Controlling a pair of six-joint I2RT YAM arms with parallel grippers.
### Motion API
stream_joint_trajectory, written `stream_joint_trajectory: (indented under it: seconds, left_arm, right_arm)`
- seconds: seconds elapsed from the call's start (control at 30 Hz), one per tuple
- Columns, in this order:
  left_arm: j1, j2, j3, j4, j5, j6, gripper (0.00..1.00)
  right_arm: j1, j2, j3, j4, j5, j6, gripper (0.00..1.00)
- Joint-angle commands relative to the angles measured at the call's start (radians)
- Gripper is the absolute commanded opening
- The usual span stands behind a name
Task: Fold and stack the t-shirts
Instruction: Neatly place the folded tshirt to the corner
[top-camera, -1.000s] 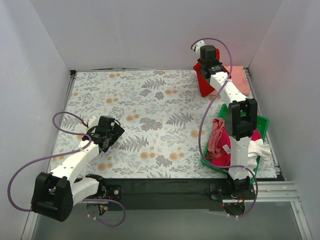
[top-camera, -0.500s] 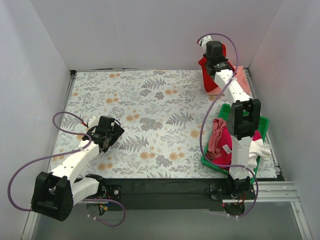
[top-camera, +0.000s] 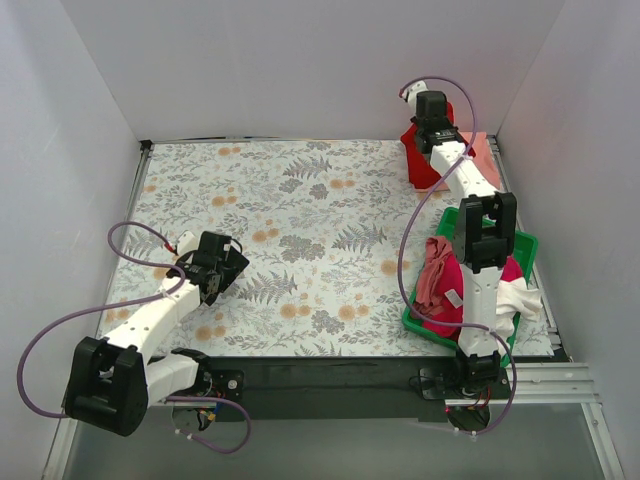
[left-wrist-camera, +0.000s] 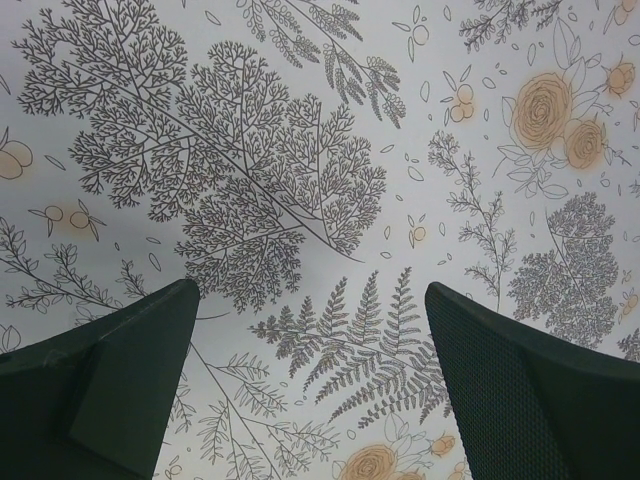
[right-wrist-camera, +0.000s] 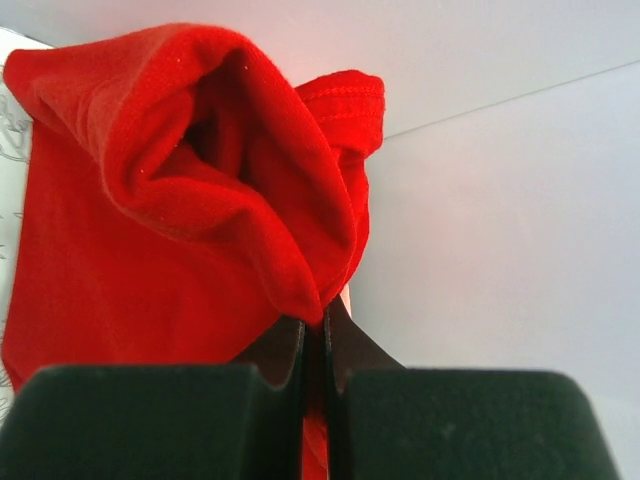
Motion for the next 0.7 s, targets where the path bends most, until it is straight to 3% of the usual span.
stream_joint_trajectory:
  seconds: [0.0, 0.67]
  left_arm:
    - [-0.007, 0.002, 0.040, -0.015, -0.040, -0.005, 0.96]
    - [-0.007, 0.058, 0.086, -0.016, -0.042, -0.007, 0.96]
  right_arm:
    - [-0.024, 0.008, 0.064, 0.081, -0.007, 0.021, 0.01]
    - [-0.129, 0.161, 0.101, 0.145, 0.021, 0.055, 0.05]
